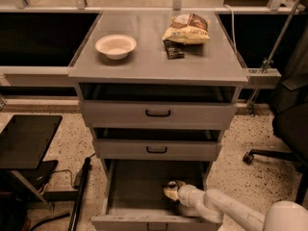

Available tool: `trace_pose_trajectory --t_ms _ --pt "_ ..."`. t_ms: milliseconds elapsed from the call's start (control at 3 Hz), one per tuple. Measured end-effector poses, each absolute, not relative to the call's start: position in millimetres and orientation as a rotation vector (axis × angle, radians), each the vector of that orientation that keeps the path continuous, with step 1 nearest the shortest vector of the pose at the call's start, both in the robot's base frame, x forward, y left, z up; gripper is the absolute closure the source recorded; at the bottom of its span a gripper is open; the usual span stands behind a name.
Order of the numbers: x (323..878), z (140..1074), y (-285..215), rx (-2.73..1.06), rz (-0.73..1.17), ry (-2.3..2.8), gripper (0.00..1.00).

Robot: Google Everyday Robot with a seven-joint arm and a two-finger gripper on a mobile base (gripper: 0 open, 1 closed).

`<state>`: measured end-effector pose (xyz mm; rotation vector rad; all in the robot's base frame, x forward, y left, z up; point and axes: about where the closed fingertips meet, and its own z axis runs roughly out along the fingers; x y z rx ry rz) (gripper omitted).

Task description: Place pepsi can into bottom drawer

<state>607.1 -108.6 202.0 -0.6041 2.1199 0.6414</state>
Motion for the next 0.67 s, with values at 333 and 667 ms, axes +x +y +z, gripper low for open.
trace_pose_trajectory --t_ms 333,667 --pt "607.1 202.0 -108.5 -0.604 0.641 2.120 0.58" --pt "607.1 202.0 -108.5 -0.604 0.641 2.120 0.34"
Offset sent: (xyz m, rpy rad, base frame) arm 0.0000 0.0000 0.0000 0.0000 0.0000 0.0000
